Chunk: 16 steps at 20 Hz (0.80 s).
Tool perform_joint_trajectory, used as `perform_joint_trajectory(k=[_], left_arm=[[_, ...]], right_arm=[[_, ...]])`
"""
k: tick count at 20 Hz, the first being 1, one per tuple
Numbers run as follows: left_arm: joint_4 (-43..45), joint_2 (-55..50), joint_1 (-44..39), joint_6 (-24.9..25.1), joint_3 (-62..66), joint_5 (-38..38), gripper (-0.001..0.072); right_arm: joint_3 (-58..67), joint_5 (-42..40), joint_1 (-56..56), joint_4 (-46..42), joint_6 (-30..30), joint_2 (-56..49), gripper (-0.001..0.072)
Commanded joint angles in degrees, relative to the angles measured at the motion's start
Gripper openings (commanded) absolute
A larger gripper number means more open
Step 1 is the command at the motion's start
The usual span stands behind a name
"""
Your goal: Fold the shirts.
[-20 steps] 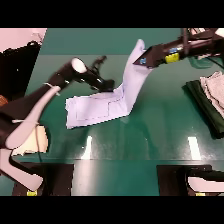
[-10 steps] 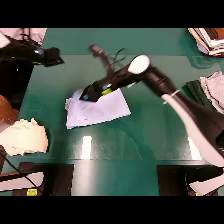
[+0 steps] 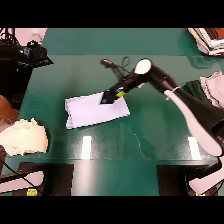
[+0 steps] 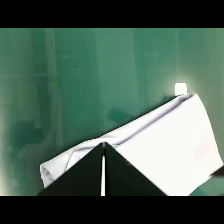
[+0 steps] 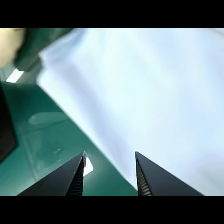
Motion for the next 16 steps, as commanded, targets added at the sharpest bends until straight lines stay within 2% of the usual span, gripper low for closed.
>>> perform_joint_trajectory(k=[1, 2, 3, 4, 7, 12, 13, 15, 16], left_arm=[[0.0, 0.1, 0.2, 0.4, 0.0, -1.1, 0.0026], [-0.3, 0.1, 0.2, 1.0, 0.0, -1.0, 0.0026], [-0.4, 0.1, 0.2, 1.1, 0.0, -1.0, 0.0026], [-0.4, 0.1, 0.0, 1.1, 0.0, -0.8, 0.0025], [-0.9, 0.1, 0.0, 1.1, 0.0, -0.3, 0.0025], [-1.0, 0.1, 0.0, 1.5, 0.0, -0.2, 0.0025], [-1.0, 0.1, 0.0, 1.5, 0.0, -0.2, 0.0026], [-1.1, 0.1, 0.0, 1.5, 0.0, -0.2, 0.0025], [-1.5, 0.1, 0.0, 1.5, 0.0, -0.3, 0.0026]], right_arm=[[-8.0, 1.4, -10.3, -2.1, 1.4, 2.4, 0.0361], [-10.3, 1.3, -13.1, -1.0, 1.4, 2.6, 0.0458], [-12.3, 0.8, -15.6, 0.5, 1.4, 2.4, 0.0587], [-14.2, 0.2, -17.4, 2.9, 1.4, 1.9, 0.0619], [-15.9, -0.4, -18.9, 6.4, 1.4, -1.8, 0.0619], [-6.5, 0.0, -11.8, 6.4, 1.4, -10.0, 0.0616], [-4.3, 0.0, -10.3, 6.4, 1.4, -11.4, 0.0572], [0.1, 0.7, -7.4, 6.4, 1.4, -14.1, 0.0548], [1.8, 1.4, -6.3, 6.4, 1.4, -15.1, 0.0442]])
